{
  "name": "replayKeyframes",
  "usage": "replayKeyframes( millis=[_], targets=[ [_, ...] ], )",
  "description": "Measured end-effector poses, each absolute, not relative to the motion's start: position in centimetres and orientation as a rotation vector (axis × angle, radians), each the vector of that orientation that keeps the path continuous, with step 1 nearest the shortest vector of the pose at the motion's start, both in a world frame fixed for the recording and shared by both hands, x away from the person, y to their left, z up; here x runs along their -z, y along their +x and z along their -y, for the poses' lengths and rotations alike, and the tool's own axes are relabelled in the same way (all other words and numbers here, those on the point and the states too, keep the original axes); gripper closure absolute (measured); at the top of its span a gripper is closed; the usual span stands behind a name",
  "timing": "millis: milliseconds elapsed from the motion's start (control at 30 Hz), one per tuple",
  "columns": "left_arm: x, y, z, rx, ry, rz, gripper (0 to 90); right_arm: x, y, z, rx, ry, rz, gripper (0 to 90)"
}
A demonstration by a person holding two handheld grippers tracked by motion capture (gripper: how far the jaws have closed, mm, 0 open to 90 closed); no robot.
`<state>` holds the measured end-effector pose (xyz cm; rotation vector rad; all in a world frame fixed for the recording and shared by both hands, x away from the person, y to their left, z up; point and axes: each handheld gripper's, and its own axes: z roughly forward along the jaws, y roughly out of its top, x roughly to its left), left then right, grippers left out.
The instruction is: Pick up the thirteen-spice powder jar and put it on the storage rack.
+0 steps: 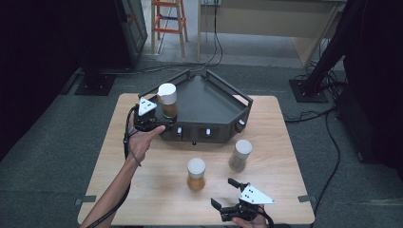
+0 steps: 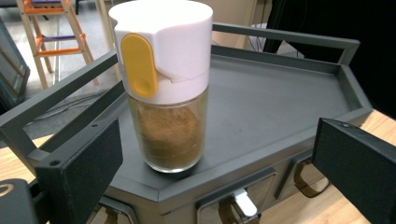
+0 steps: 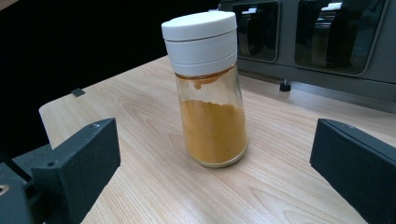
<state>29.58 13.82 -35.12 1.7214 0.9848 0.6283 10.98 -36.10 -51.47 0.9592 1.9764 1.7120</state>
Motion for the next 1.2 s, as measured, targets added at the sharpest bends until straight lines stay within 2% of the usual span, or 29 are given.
replayKeyframes(
  millis=[367,1200],
  targets=[
    [35.8,26.8,-14.6,-0.62,1.726,-0.912,1.9,51.4,10.9,36.0,-1.713,0.959,-1.975,1.5],
    [38.4,21.1,-17.3,-0.574,1.707,-0.871,1.9,51.5,11.0,35.9,-1.709,0.955,-1.979,1.5]
  ],
)
